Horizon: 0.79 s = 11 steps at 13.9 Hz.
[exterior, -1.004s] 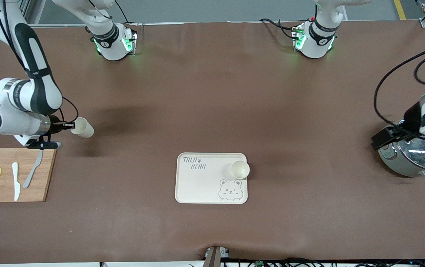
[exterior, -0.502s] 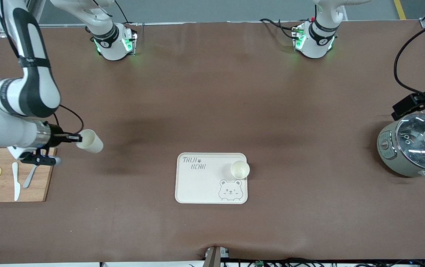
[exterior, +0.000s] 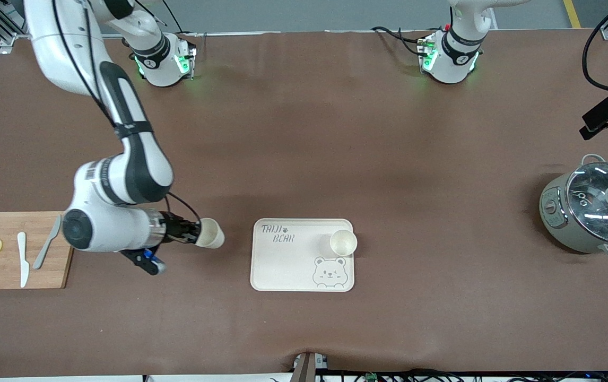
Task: Place white IKEA cup upright on tray with both arms
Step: 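Carry the second cup with the right gripper while the left gripper withdraws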
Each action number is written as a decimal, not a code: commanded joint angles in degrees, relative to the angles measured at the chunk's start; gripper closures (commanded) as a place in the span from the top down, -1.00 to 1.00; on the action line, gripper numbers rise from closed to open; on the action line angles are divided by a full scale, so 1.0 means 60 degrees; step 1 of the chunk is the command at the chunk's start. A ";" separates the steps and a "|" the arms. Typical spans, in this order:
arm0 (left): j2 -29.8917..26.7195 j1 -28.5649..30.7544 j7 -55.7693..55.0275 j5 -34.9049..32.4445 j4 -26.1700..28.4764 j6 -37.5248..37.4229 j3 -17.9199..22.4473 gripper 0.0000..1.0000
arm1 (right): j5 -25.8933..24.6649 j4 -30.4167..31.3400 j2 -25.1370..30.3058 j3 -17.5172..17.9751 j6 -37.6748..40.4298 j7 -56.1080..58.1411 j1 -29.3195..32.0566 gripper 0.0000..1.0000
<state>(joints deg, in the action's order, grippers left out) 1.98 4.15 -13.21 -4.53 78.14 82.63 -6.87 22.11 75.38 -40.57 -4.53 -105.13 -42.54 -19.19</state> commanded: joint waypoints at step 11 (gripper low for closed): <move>-0.2161 0.0012 0.0529 0.0886 0.3237 0.1022 -0.0174 1.00 | 0.0901 -0.1694 -0.2055 0.0389 -0.1257 -0.3604 -0.1268 -1.00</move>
<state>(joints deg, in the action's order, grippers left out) -8.70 4.08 -12.28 -0.18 93.98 86.09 -7.43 27.01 66.87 -51.74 -2.46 -113.53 -62.97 -26.76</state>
